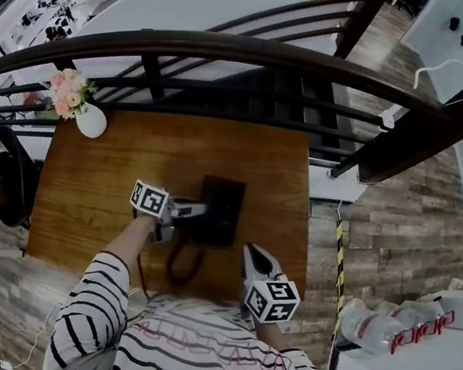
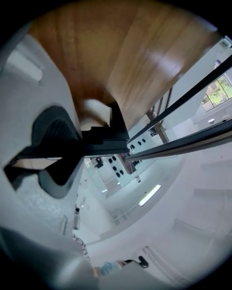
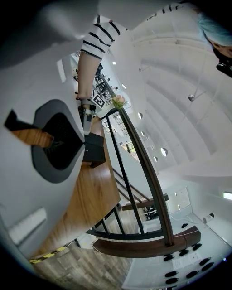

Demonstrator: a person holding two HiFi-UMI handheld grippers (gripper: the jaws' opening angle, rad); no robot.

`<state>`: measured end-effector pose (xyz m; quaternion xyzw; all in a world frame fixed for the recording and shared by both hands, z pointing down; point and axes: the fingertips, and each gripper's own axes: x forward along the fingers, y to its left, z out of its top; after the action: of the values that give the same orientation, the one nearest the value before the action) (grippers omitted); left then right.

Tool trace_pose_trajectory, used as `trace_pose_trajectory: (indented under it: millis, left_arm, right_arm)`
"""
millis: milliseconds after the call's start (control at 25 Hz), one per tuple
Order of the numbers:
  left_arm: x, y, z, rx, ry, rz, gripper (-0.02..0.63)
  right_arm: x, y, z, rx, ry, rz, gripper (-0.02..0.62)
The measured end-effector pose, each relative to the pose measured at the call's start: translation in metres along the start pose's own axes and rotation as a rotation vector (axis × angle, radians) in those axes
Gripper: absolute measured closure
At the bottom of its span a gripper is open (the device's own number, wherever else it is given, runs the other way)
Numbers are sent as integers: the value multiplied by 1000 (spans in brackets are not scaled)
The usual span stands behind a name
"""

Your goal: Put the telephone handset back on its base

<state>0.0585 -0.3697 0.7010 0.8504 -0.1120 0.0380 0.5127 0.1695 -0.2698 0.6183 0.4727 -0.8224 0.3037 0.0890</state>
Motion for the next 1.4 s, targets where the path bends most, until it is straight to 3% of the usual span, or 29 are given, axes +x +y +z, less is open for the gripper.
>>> trace_pose_trajectory:
  millis: [320,720,800,1000,1400]
  left_arm:
    - [2,0,2,-23,-13,-36,529]
    - [0,9,3,37,11,47,517]
    - [-2,16,4,45,12,96,446]
    - [-4,20,5,84,16,154,417]
    - [-40,7,8,130,-55,225,442]
  right_arm:
    - [1,-2,0,1,8,2,594]
    - [-2,-1,-4,8,10,-4,594]
    - [-3,0,-4,8,10,-2,594]
    - [-3,3,-3,9,9,-2,594]
    - [-10,26,-4,19,-24,-25,594]
